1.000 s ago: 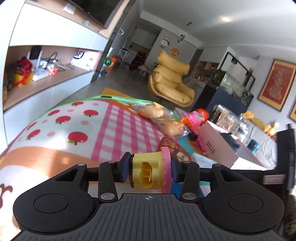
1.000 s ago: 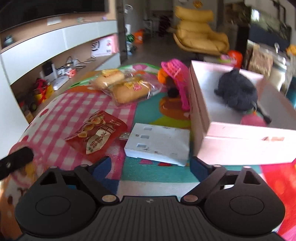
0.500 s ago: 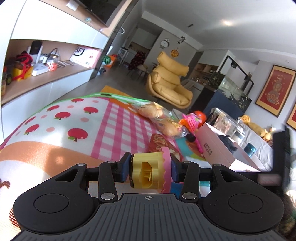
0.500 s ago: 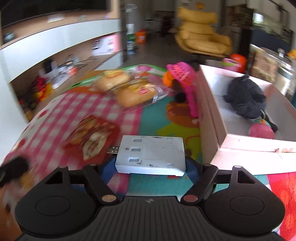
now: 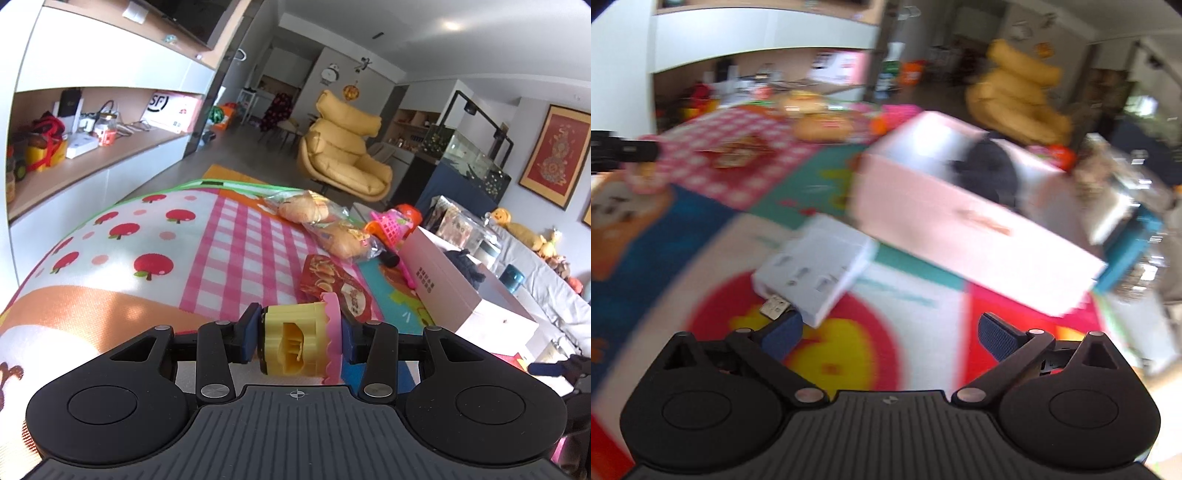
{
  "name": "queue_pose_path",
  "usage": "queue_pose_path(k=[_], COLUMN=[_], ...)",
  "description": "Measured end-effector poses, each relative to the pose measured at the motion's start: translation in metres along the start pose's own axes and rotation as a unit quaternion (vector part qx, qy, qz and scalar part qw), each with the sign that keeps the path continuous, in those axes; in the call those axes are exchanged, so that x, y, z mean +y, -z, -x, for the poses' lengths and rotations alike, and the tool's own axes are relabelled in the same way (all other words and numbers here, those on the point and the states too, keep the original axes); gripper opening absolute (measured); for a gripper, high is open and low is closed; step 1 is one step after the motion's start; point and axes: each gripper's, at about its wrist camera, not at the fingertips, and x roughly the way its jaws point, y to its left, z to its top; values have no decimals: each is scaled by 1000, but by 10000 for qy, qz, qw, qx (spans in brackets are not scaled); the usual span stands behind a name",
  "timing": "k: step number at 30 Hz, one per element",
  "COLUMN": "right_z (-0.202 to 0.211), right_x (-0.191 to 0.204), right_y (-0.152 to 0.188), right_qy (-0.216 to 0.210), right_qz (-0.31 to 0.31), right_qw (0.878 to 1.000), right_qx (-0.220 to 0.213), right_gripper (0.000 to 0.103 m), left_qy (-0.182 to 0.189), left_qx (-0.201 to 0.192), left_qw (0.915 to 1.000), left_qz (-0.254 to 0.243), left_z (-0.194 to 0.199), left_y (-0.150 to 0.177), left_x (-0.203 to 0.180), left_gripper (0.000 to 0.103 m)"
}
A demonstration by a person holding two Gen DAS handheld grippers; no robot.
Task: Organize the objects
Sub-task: 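Grasp the white rectangular device with the right tool while the left tool holds the sponge, then carry the sponge and the white device toward the pink box with both tools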
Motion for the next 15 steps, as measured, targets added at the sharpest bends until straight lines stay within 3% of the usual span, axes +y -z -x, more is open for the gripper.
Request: queue_pose_path(k=[2,7,15], right_z=[0,-8,-38], right_x=[-7,-9,9], right_y=[-1,-5,-40], right_qy=[2,-972,-1617], right_qz=[-234,-1052,-1812], right_qw=[9997,9895,9696], right_qx=[48,210,313], right_gripper=[100,100,103], left_qy=[-28,-106,-92], left_qx=[9,26,148], left_qw=[10000,9998,9990], left_qz=[-33,-141,-417], left_z=[-1,-1,2], left_y=[0,0,7], left_x=[-1,-5,-22], left_gripper=[47,47,47])
